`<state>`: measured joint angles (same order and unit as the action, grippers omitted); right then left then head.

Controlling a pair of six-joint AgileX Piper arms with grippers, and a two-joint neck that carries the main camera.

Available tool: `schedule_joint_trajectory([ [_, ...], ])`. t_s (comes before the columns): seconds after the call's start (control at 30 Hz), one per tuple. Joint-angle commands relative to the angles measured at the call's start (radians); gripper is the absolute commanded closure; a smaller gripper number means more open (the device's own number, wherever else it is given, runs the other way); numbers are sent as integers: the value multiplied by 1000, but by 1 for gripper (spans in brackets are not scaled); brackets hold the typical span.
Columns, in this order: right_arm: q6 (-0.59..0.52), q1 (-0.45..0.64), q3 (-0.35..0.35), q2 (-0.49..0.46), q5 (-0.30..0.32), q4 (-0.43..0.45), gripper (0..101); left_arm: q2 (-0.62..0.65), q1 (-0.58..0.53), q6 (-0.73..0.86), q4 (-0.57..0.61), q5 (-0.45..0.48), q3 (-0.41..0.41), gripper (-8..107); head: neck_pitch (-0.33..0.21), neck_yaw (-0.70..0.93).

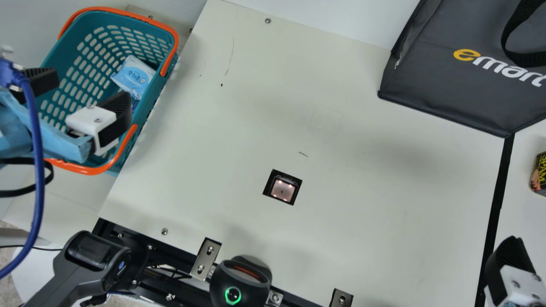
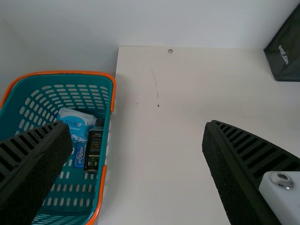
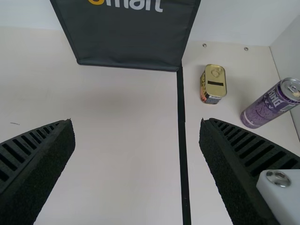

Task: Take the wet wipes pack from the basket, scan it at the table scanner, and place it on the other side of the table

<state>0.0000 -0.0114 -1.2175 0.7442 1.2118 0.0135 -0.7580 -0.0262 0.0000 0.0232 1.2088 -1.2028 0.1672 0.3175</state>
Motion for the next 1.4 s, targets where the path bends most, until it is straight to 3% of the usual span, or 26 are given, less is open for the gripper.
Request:
schedule_joint_trajectory([
  [0.0, 0, 0, 0, 0, 0, 0, 6, -4, 10, -12, -4, -6, 1, 9, -29, 4],
  [0.47, 0, 0, 0, 0, 0, 0, 6, -67, 234, -150, -18, -112, 32, 9, -29, 4],
  [0.7, 0, 0, 0, 0, 0, 0, 6, -105, 376, -136, 17, -151, 60, 9, -29, 4],
  [0.97, 0, 0, 0, 0, 0, 0, 6, -199, 526, 9, 102, -155, 62, 9, -29, 4],
  [1.37, 0, 0, 0, 0, 0, 0, 6, -451, 700, 389, 208, -125, -31, 9, -29, 4],
])
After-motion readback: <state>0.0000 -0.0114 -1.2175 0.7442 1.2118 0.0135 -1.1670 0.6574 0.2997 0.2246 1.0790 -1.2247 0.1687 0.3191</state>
